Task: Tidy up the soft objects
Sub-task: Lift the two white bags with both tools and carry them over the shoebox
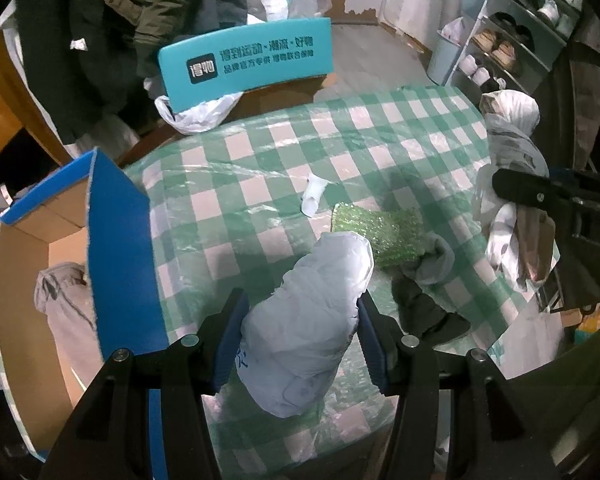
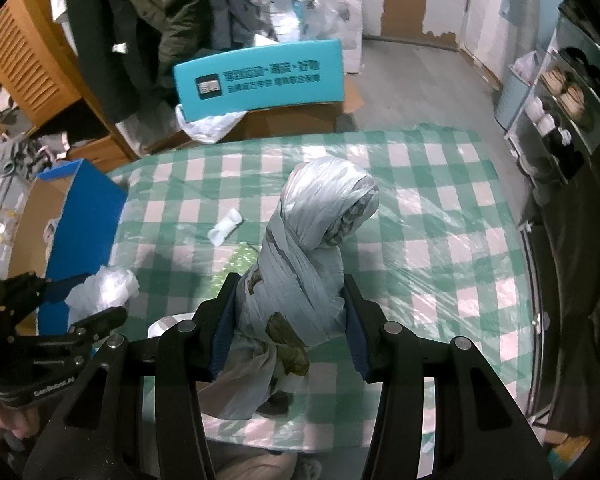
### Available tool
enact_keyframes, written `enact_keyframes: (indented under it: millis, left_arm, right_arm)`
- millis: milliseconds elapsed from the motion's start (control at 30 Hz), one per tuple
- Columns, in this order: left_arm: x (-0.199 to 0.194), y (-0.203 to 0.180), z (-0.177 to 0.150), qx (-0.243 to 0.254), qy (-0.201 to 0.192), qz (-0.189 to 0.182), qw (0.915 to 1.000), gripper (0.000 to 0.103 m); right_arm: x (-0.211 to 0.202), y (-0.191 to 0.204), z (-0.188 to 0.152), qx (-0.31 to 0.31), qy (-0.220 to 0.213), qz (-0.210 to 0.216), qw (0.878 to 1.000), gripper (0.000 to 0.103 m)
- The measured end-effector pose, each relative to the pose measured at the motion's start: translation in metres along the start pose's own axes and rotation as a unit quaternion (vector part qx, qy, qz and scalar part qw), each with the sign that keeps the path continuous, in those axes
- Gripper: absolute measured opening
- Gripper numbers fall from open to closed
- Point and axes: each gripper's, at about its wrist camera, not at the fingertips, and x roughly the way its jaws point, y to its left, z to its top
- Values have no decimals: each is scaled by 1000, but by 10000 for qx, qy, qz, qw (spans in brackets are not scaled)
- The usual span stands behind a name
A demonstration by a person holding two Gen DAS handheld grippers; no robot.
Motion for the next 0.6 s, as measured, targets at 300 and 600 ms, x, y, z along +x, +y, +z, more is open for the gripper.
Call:
enact_keyframes:
  millis: [300,600]
  left_arm:
    - [-22,18,0,-179,-231,48,9996,55]
    - [-40,38,-2,-365,-449,102,9983,55]
  right_arm:
    - [-9,26,2,-289,-91,62,9995,48]
    - [-16,53,6,-571,-156,108,9982,48]
